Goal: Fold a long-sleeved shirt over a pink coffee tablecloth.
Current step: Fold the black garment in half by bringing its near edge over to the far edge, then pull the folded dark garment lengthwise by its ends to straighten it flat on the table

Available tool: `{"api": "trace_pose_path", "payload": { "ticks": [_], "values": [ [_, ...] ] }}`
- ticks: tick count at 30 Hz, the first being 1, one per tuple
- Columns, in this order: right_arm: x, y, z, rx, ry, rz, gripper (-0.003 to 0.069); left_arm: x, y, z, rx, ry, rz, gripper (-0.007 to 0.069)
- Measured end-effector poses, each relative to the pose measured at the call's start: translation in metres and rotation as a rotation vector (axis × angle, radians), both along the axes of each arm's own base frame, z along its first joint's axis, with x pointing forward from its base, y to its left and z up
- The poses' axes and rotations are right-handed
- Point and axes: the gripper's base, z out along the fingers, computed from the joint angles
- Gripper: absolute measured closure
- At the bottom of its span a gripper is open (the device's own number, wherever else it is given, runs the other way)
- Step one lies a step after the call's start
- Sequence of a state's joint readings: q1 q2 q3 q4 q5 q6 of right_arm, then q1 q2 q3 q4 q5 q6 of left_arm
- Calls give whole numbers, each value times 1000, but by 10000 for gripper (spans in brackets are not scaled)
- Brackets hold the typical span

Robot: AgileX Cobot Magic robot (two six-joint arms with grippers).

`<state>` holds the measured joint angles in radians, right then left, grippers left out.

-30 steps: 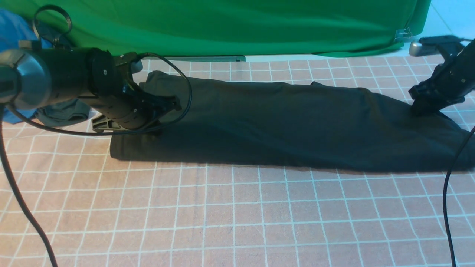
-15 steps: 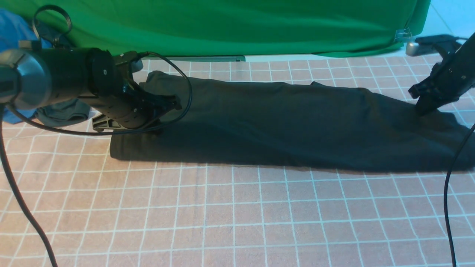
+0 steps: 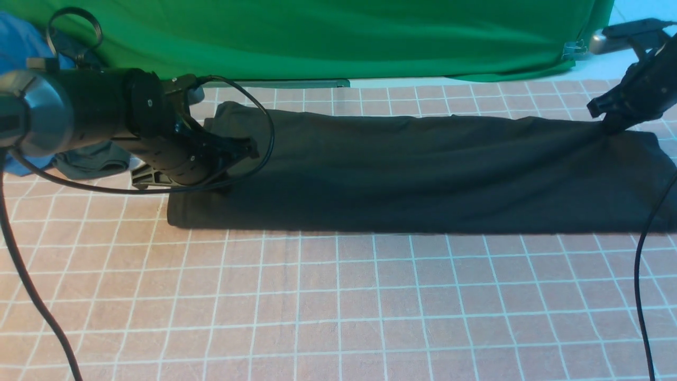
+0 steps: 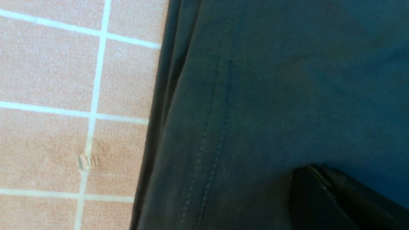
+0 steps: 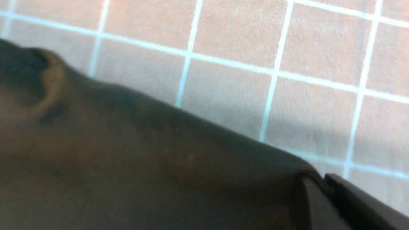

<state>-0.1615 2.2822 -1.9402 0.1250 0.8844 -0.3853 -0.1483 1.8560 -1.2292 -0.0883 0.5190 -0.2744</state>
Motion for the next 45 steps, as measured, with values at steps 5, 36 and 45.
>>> {"api": "trace_pose_path", "payload": {
  "ticks": [5,36,45],
  "values": [
    [6,-3,-9,-18,-38,-14,487,-1,0,-1,2,16,-1,611],
    [-95,28,164,160,-39,-6,620,-13,60,29,-58,43,134,250],
    [-95,33,159,218,-27,-4,616,0,56,-26,-78,161,124,-7]
  ]
}}
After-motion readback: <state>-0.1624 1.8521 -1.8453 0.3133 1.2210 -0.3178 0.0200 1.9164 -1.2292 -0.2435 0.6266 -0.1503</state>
